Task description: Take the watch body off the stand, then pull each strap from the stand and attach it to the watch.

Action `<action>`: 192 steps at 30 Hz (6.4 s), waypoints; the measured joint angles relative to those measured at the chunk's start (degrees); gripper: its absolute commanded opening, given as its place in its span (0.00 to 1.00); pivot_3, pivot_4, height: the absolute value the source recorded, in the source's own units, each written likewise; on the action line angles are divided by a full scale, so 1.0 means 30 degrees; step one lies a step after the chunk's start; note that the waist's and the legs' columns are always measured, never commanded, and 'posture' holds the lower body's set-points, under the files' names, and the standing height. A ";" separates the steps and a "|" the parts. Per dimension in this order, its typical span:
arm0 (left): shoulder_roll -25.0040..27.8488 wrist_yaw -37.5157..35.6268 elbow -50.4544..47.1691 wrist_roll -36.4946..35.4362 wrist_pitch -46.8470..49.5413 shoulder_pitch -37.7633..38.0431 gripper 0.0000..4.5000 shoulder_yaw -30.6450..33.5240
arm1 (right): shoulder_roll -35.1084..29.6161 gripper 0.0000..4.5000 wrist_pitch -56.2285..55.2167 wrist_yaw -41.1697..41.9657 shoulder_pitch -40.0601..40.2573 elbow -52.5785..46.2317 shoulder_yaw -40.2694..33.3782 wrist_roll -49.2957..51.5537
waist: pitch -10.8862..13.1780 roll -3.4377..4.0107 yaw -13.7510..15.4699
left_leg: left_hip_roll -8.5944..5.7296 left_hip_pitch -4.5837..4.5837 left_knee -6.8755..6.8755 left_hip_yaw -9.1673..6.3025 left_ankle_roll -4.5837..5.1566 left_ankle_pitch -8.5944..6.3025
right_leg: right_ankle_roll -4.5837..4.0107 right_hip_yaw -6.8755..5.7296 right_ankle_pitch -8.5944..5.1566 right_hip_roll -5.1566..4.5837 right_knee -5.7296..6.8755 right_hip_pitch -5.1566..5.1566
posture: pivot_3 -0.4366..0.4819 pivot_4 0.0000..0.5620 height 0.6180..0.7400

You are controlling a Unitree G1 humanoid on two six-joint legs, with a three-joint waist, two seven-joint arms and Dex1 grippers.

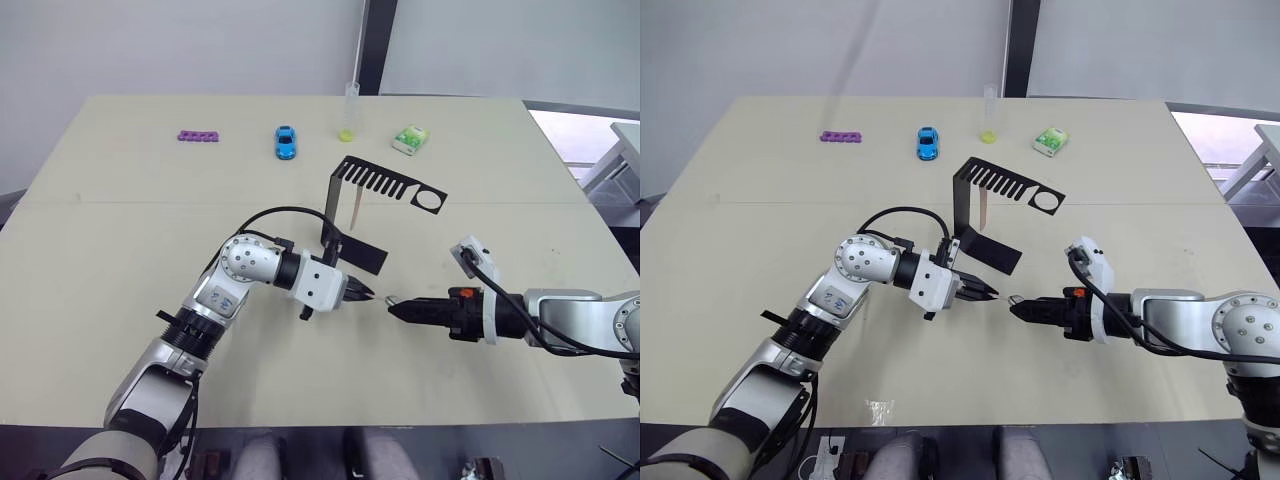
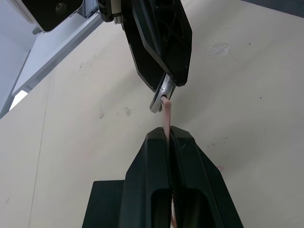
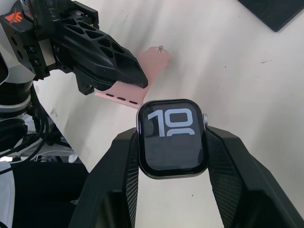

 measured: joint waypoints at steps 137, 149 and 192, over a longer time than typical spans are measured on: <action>-0.0230 0.0651 -0.0052 0.1055 0.0543 -0.0096 0.00 -0.0022 | -0.0501 0.35 0.0867 -0.0681 -0.2909 0.0736 0.2027 -0.0120 | 0.0000 0.0000 -0.0009 | 0.0003 -0.0021 -0.0001 -0.0005 0.0006 -0.0004 | 0.0000 -0.0008 0.0000 -0.0012 -0.0011 -0.0016 | 0.48 0.27 1.00; -0.0233 0.0676 -0.0053 0.1056 0.0543 -0.0097 0.00 0.0003 | -0.0500 0.35 0.0841 -0.0838 -0.2910 0.0770 0.2073 0.0195 | 0.0000 0.0000 -0.0010 | 0.0003 -0.0021 -0.0001 -0.0005 0.0008 -0.0004 | 0.0000 -0.0008 0.0000 -0.0012 -0.0014 -0.0016 | 0.48 0.27 1.00; -0.0284 0.1038 0.0105 0.1510 0.0734 -0.0096 0.00 0.0020 | -0.0303 0.35 0.0571 -0.1935 -0.3524 0.0643 0.2595 0.0422 | 0.0000 -0.0001 -0.0013 | 0.0004 -0.0023 -0.0004 -0.0006 0.0010 -0.0006 | 0.0000 -0.0008 0.0000 -0.0014 -0.0017 -0.0018 | 0.48 0.27 1.00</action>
